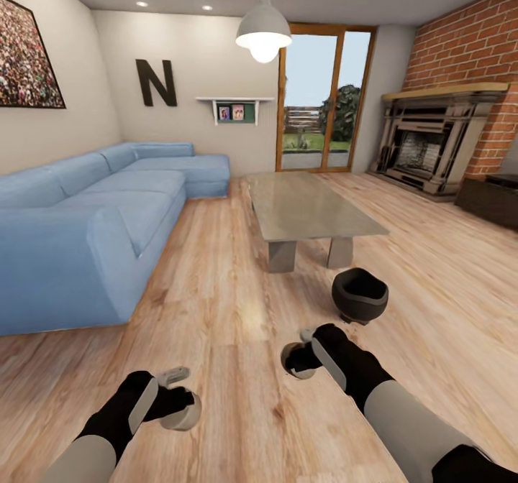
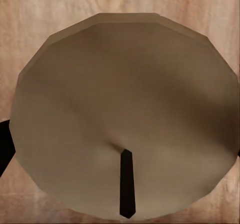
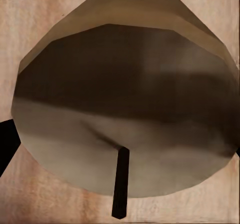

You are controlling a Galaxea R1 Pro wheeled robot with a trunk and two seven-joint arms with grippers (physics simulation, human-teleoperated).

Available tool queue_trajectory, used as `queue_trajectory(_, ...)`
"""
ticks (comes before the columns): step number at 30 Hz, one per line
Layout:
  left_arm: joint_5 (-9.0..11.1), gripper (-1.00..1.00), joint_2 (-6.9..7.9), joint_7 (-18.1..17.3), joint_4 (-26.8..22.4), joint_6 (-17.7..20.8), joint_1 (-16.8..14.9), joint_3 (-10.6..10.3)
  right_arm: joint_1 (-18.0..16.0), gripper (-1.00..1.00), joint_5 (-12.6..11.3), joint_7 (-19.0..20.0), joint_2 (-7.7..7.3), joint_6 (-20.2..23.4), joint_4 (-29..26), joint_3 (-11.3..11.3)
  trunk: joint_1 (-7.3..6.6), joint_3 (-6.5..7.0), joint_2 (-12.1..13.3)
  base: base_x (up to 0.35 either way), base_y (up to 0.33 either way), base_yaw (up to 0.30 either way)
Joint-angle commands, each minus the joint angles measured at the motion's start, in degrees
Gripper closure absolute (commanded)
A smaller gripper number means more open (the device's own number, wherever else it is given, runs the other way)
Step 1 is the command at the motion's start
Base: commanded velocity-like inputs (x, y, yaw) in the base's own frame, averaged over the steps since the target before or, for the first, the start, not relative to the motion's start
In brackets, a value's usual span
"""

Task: Place each of the two pumpkins and all three candles from the living room inside a cabinet in the living room (use any cabinet), then make sure every cabinet is closed, and position the cauldron so it is next to a table in the living room.

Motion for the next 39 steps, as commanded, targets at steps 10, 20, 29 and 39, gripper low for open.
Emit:
queue_trajectory(10,2.9,1.0,2.0,0.4,0.2,1.7,-0.1,2.0,-0.1,1.0,-1.2,-0.2,-2.3,-2.7,3.2,0.2,-0.27,2.16,0.1,0.0,0.0,-0.297)
queue_trajectory(20,2.8,1.0,1.84,0.6,1.2,1.3,-1.1,1.8,-0.1,1.0,-4.6,-0.3,-2.74,-4.8,4.8,0.3,-0.52,4.38,0.2,0.0,0.0,-0.152)
queue_trajectory(29,2.7,1.0,1.26,1.1,1.2,1.3,-1.1,1.5,-0.1,1.0,-4.8,-0.5,-2.74,-4.5,4.8,0.2,-0.76,5.87,0.4,0.0,0.0,-0.047)
queue_trajectory(39,1.0,1.0,-0.53,1.4,1.2,1.3,-1.1,1.4,-0.1,1.0,-4.7,-0.8,-2.76,-4.0,4.8,-7.8,-1.01,7.16,0.5,0.0,0.0,-0.015)
